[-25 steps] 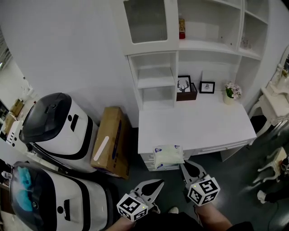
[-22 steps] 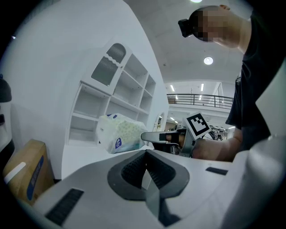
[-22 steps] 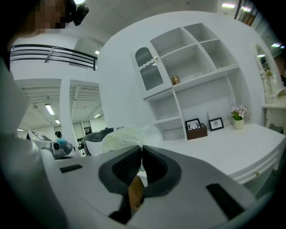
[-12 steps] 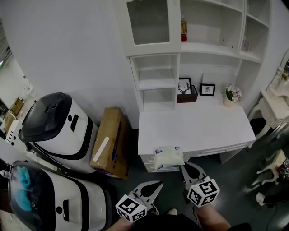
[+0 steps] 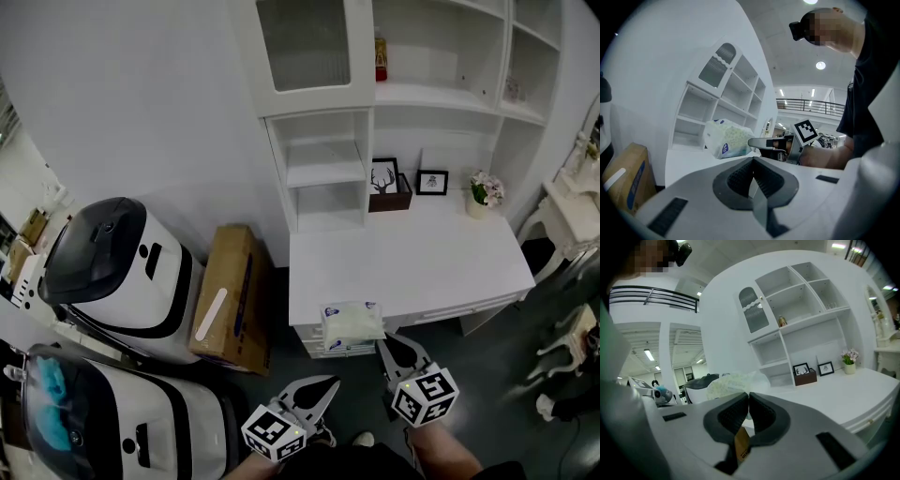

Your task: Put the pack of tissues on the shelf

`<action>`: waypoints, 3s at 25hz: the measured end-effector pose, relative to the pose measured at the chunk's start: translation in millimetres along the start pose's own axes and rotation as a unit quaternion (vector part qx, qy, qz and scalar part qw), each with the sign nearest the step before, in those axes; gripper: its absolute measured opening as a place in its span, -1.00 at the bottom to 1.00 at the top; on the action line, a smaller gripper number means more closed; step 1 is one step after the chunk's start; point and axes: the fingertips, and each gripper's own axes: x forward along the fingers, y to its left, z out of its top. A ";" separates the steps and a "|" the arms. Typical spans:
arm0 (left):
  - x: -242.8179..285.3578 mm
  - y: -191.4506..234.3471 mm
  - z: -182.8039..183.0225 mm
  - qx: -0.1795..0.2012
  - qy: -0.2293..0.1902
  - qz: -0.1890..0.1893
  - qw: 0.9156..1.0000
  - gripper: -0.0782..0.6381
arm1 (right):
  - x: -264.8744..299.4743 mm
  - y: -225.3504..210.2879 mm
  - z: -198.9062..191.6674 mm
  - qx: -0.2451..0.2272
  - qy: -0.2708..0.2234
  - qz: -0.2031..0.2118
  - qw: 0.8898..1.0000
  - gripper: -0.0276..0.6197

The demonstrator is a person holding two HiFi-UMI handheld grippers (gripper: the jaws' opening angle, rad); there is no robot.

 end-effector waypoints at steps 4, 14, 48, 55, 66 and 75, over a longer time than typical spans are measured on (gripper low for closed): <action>0.3 11.5 1.1 -0.002 0.002 -0.001 1.000 -0.77 | 10.6 -0.8 -1.0 0.003 0.002 -0.003 1.000 -0.89; -3.4 40.9 4.5 -0.008 0.004 -0.006 1.000 -0.77 | 39.2 2.1 -1.8 0.005 0.007 -0.012 1.000 -0.89; -40.5 117.7 17.9 -0.003 -0.004 -0.036 0.999 -0.77 | 103.0 34.0 4.7 0.010 -0.015 -0.057 0.998 -0.89; -48.7 112.9 20.6 -0.001 -0.011 -0.029 1.000 -0.77 | 102.5 37.8 7.6 0.009 -0.015 -0.051 0.999 -0.89; -27.2 124.2 33.9 0.002 -0.020 0.000 1.000 -0.77 | 123.6 13.0 23.1 0.006 -0.012 -0.025 1.000 -0.89; 11.1 138.6 44.5 0.000 -0.018 0.014 1.000 -0.77 | 151.0 -23.5 35.1 0.008 -0.001 -0.009 1.000 -0.89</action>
